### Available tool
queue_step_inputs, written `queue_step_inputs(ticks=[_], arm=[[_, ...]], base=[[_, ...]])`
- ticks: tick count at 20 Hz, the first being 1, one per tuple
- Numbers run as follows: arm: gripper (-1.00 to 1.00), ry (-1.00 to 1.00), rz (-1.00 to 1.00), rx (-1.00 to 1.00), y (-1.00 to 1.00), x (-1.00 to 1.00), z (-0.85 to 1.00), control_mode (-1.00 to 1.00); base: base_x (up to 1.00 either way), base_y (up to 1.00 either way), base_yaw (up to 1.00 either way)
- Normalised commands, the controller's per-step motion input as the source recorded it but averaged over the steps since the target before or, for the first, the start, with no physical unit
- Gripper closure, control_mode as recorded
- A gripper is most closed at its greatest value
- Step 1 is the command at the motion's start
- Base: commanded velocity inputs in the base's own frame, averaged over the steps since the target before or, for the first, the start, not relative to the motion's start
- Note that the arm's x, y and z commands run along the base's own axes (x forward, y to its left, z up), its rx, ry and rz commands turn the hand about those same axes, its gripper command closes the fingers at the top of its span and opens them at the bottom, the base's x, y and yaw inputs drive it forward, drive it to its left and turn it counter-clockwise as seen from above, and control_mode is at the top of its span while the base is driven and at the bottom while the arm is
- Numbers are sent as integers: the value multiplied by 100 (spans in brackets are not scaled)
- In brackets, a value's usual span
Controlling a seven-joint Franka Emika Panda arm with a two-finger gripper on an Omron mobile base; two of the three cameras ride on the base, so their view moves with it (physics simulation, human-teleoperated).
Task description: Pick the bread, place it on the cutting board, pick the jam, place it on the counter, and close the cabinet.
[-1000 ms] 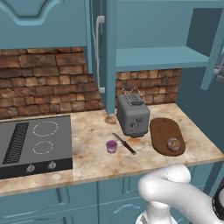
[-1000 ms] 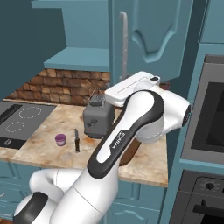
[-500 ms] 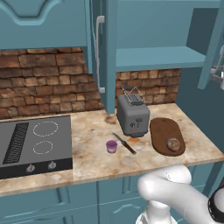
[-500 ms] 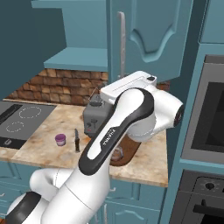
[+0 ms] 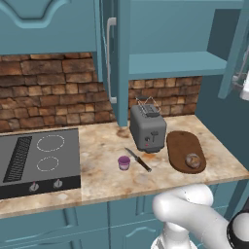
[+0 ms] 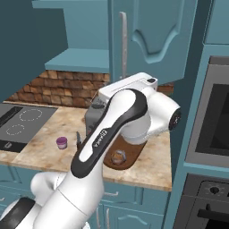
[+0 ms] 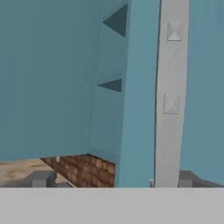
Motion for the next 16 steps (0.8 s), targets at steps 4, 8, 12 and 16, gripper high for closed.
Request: queue_step_inputs(ticks=[4, 8, 12, 16], arm=[[-100, 0, -8, 0, 35, 13, 3, -100], [-100, -1, -7, 0, 34, 26, 3, -100], [-100, -1, -4, 0, 28, 32, 5, -100], [-100, -3, -4, 0, 30, 38, 5, -100]], base=[[0, 0, 0], [0, 0, 0], [0, 0, 0], [0, 0, 0]])
